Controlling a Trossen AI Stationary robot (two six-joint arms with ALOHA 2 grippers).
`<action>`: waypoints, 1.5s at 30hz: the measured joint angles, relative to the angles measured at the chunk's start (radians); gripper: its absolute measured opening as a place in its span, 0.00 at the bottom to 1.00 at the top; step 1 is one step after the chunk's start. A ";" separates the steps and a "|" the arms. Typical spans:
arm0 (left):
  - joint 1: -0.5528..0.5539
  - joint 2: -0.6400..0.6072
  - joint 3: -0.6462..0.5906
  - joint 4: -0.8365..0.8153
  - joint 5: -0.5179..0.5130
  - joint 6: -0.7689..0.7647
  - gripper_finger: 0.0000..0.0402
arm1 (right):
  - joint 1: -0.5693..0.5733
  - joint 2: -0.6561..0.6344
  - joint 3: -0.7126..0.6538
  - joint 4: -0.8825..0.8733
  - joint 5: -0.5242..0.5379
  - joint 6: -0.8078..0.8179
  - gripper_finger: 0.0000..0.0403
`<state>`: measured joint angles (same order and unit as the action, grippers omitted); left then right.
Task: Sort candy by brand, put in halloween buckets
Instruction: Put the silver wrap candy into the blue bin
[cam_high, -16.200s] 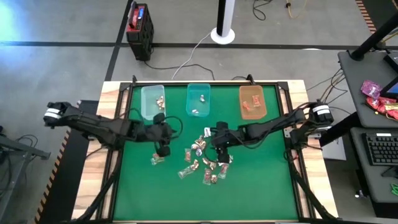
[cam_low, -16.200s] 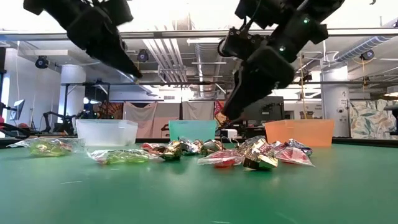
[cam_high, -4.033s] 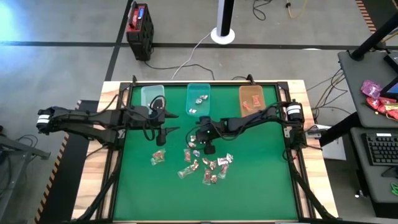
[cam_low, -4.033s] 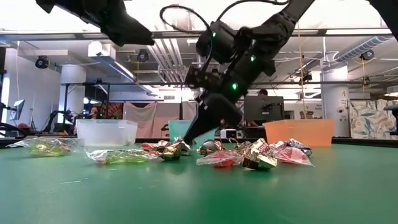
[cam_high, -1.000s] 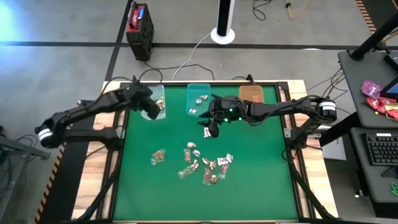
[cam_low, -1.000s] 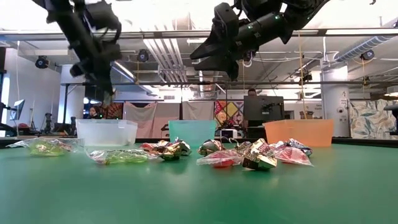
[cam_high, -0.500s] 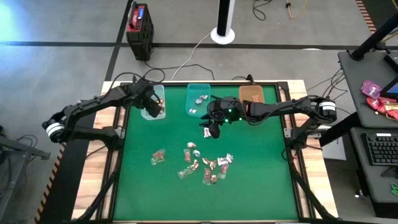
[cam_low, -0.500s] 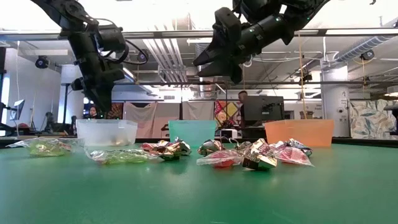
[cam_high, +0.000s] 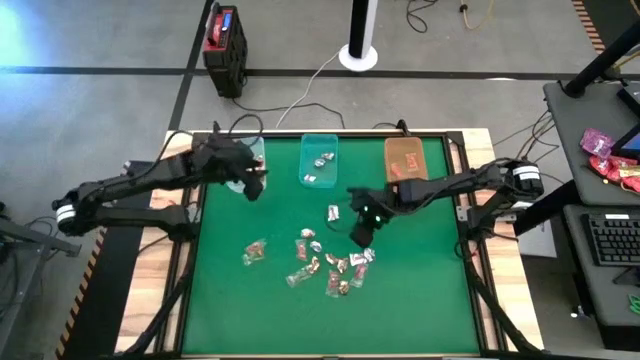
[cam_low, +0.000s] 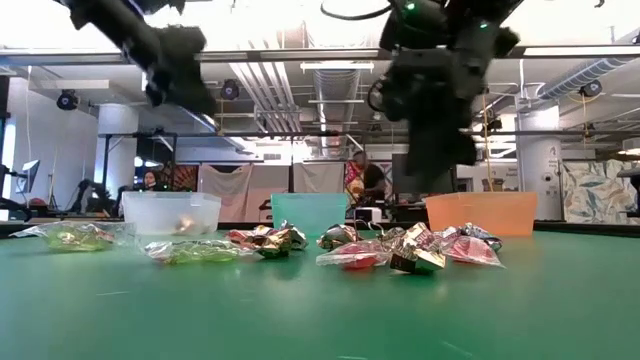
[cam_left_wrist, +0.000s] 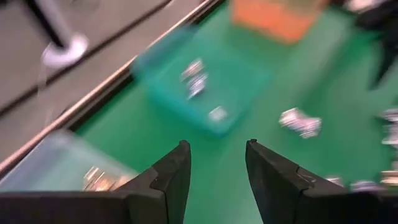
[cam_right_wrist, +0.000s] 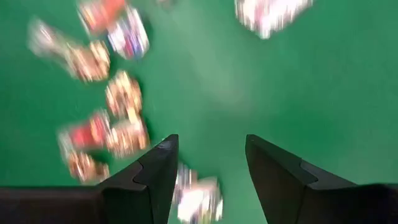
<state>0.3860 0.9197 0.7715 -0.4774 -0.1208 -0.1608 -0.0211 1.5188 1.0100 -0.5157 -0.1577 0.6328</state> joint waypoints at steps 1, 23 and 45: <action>-0.032 -0.011 0.000 0.029 0.000 0.004 0.34 | 0.021 0.000 0.000 -0.038 0.001 0.034 0.45; -0.200 0.017 -0.002 0.152 -0.027 0.048 0.34 | 0.200 0.010 -0.038 -0.107 0.168 0.313 0.36; -0.200 0.057 -0.002 0.176 -0.029 0.056 0.34 | 0.199 0.129 -0.026 -0.042 0.163 0.198 0.04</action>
<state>0.1856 0.9765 0.7692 -0.3011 -0.1497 -0.1051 0.1776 1.6479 0.9839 -0.5579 0.0051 0.8309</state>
